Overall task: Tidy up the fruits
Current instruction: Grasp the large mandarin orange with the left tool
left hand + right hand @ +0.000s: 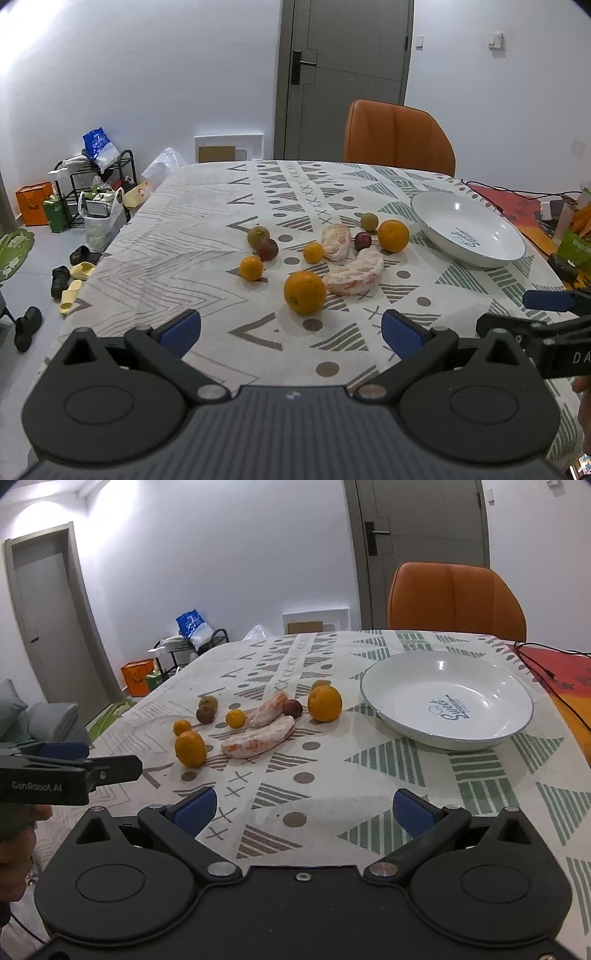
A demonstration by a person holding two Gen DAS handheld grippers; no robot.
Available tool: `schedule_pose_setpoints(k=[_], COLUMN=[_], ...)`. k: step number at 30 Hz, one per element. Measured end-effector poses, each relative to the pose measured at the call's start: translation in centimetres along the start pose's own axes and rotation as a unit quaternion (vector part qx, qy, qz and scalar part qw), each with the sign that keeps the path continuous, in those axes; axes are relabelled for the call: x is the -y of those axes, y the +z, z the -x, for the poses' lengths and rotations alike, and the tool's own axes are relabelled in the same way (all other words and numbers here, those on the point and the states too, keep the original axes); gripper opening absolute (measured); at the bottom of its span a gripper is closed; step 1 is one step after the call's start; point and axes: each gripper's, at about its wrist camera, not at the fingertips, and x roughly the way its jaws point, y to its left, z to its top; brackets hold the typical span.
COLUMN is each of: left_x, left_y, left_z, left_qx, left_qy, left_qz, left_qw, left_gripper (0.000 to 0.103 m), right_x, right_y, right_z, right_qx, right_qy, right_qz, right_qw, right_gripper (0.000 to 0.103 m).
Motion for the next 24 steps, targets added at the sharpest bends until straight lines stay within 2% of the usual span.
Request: schedule_pose_setpoints(k=[8, 16, 22, 24], left_x=[0.2, 0.3, 0.2, 0.1], left_y=[0.4, 0.8, 0.8, 0.8], left_z=[-2.1, -4.3, -5.7, -6.3], left_qx=[0.007, 0.006, -0.001, -0.008], left_qy=[-0.019, -0.02, -0.024, -0.026], left_qz=[0.012, 0.018, 0.017, 0.017], left_qw=[0.9997, 0.9996, 0.9996, 0.9995], left_gripper=[0.1, 0.089, 0.076, 0.067], right_x=[0.7, 1.1, 1.0, 1.0], right_y=[0.6, 1.6, 2.1, 2.3], right_z=[-1.8, -4.1, -5.8, -6.3], right_qx=[0.003, -0.013, -0.022, -0.024], right_qy=[0.011, 0.022, 0.03, 0.036], right_qz=[-0.005, -0.013, -0.009, -0.006], right_qw=[1.0, 1.0, 0.999, 0.999], right_gripper=[0.103, 0.103, 0.103, 0.103])
